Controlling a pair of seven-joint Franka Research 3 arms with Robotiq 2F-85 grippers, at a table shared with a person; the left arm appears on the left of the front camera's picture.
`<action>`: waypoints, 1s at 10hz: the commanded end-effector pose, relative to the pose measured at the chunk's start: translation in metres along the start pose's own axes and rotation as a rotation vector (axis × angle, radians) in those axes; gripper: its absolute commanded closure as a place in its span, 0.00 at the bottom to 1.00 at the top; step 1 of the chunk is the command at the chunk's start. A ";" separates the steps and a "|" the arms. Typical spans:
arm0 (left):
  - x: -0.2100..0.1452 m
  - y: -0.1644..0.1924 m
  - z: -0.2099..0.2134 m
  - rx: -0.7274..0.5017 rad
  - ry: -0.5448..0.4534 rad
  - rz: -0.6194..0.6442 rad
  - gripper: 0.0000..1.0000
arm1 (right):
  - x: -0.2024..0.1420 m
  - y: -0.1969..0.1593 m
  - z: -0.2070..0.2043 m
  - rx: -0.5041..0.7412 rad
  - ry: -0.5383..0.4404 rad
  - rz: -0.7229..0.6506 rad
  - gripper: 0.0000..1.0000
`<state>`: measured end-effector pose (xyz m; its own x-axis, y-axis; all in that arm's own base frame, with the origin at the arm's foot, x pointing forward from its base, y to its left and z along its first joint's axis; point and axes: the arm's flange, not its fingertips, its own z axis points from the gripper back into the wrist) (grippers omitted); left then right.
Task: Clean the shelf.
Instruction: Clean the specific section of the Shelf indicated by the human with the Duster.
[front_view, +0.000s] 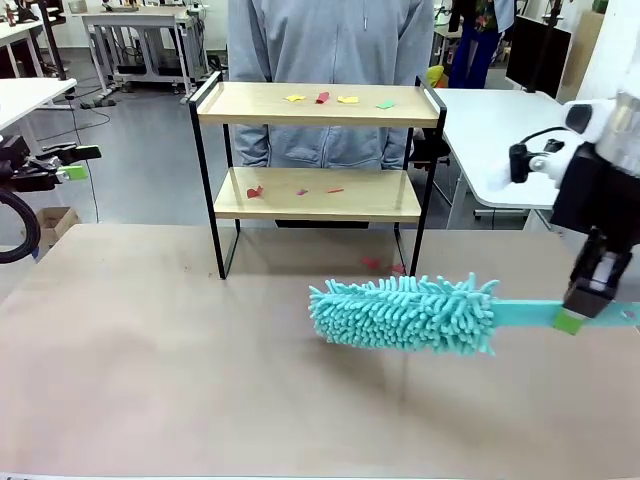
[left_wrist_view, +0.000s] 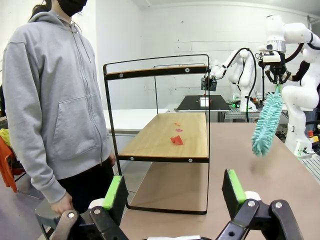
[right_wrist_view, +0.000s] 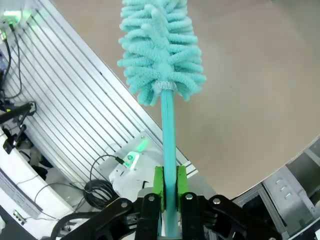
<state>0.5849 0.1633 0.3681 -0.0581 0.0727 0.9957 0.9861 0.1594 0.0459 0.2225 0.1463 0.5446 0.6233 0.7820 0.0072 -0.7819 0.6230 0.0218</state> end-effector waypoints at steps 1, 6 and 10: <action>0.003 -0.001 -0.001 0.004 0.003 -0.015 0.00 | -0.023 -0.006 -0.002 0.000 0.012 0.022 0.87; 0.003 -0.001 -0.001 0.004 0.003 -0.015 0.00 | -0.030 0.000 -0.002 -0.001 0.035 -0.006 0.87; 0.003 -0.001 -0.001 0.004 0.003 -0.015 0.00 | -0.030 0.000 -0.002 -0.001 0.035 -0.006 0.87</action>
<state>0.5849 0.1633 0.3681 -0.0581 0.0727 0.9957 0.9861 0.1595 0.0459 0.2036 0.1216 0.5410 0.6255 0.7794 -0.0361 -0.7794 0.6263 0.0172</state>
